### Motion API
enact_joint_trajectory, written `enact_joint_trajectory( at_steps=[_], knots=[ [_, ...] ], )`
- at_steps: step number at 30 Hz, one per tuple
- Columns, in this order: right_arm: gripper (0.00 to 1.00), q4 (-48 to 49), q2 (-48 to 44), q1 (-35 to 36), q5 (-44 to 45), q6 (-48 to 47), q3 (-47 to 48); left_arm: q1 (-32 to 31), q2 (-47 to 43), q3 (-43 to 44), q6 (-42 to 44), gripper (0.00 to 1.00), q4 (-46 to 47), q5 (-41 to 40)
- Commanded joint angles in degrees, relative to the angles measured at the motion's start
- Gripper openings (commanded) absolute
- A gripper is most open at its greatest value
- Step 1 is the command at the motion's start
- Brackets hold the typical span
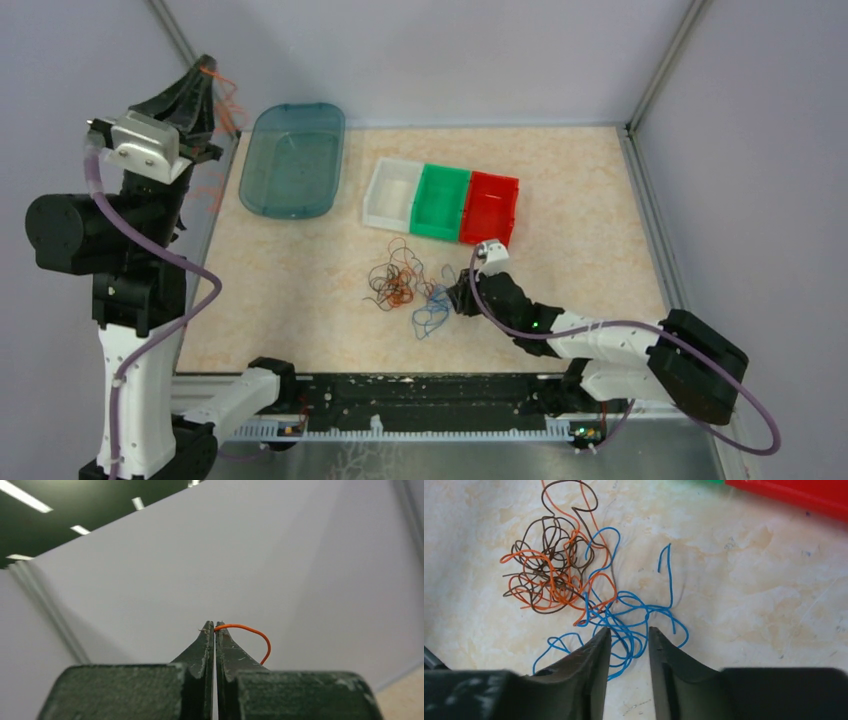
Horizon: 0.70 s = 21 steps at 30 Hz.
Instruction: Untangle the cables
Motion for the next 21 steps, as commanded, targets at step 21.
enact_joint_trajectory(
  at_steps=[21],
  knots=[
    [0.86,2.4,-7.4,-3.2,-28.2,-18.4,26.3,-0.3,-1.8,-2.5,-23.7,0.00,-11.8,35.0]
  ],
)
